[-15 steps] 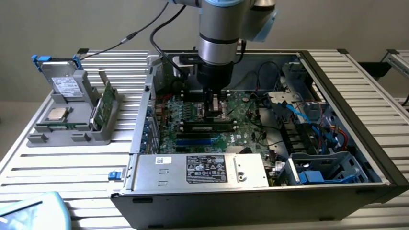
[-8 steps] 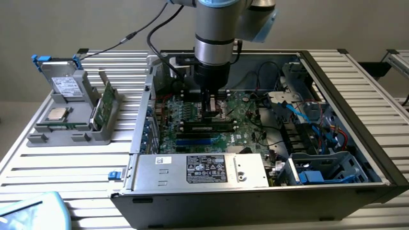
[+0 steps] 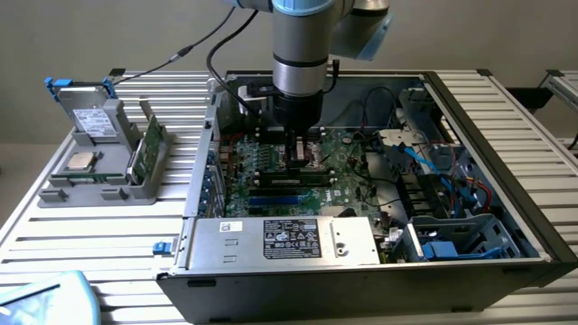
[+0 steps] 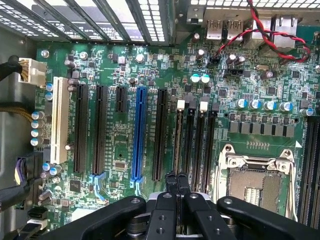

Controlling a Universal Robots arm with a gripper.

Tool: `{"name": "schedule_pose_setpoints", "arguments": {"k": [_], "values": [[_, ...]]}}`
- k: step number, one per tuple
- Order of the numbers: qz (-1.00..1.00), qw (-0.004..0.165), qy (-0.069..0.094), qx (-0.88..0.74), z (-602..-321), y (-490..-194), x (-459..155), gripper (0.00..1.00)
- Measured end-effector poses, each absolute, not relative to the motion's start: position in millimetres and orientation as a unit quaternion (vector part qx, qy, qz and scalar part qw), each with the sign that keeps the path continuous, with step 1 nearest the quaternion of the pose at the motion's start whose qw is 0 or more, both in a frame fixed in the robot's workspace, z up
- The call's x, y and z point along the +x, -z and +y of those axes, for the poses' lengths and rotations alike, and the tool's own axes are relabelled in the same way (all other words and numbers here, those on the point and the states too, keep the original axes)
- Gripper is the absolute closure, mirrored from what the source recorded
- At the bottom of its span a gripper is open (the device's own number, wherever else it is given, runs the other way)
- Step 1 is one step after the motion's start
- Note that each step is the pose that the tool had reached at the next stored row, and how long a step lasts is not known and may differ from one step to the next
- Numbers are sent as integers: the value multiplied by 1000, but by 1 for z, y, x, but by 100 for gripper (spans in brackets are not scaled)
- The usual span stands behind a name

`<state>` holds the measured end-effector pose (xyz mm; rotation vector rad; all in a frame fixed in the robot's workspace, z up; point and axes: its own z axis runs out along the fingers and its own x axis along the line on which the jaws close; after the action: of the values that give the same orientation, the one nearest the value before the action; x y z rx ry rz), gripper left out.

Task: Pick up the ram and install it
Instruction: 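Press down the ram until it locks into place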

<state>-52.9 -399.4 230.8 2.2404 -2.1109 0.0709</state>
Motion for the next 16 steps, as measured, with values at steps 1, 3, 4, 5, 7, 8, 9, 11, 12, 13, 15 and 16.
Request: {"name": "schedule_pose_setpoints", "arguments": {"k": [1,3,4,5,7,8,9,11,12,13,15,16], "values": [[-685,31,-24,727,-399,-230,-53,89],[-685,29,-25,727,-399,-229,-53,89],[-685,28,-26,727,-399,-228,-53,89],[-685,28,-27,727,-400,-227,-53,89],[-685,28,-28,727,-400,-226,-53,89],[-685,27,-28,727,-400,-225,-53,89],[-685,27,-28,727,-400,-224,-53,89],[-685,27,-28,727,-400,-223,-53,89],[-685,27,-28,727,-399,-223,-53,89],[-685,27,-28,727,-399,-223,-53,89],[-686,25,-27,727,-400,-225,-53,89],[-685,24,-27,727,-400,-226,-52,89]]}}
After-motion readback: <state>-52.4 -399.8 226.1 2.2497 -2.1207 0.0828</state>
